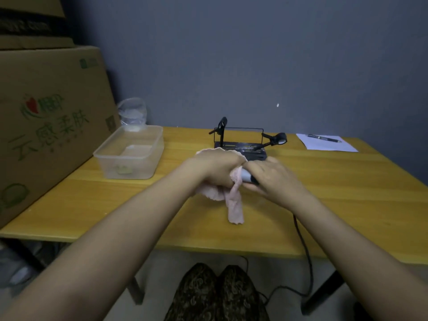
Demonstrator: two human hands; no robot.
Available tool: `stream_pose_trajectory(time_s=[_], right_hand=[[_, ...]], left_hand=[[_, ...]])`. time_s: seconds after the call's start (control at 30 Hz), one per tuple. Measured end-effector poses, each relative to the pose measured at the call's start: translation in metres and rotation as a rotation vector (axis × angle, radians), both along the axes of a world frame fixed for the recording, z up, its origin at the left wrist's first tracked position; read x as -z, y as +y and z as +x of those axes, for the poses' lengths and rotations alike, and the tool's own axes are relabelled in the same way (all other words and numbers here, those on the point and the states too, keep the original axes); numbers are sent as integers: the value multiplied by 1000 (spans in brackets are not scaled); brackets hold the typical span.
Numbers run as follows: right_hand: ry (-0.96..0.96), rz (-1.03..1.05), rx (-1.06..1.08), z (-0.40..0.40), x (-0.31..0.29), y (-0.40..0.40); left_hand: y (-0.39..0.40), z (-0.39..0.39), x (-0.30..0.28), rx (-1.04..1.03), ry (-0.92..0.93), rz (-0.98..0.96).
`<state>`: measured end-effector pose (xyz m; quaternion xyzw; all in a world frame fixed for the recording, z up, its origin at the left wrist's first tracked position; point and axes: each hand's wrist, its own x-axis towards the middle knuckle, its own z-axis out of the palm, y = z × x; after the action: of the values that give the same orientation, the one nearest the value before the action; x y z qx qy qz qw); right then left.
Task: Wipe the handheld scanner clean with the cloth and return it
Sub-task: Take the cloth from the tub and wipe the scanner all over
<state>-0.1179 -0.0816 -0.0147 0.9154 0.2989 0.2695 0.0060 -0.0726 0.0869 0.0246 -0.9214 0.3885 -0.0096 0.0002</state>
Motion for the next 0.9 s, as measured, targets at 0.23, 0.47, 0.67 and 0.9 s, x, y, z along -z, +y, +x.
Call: stream_pose_trajectory(time_s=[0.23, 0.47, 0.67, 0.9], right_hand=[[521, 868, 246, -2, 3, 26], [667, 1287, 321, 0, 11, 17], [384, 987, 462, 2, 17, 7], [14, 643, 232, -23, 28, 33]], left_hand=[[13, -11, 44, -66, -311, -205], [17, -25, 61, -98, -232, -497], [28, -24, 50, -316, 487, -76], [15, -23, 40, -515, 847, -1193]])
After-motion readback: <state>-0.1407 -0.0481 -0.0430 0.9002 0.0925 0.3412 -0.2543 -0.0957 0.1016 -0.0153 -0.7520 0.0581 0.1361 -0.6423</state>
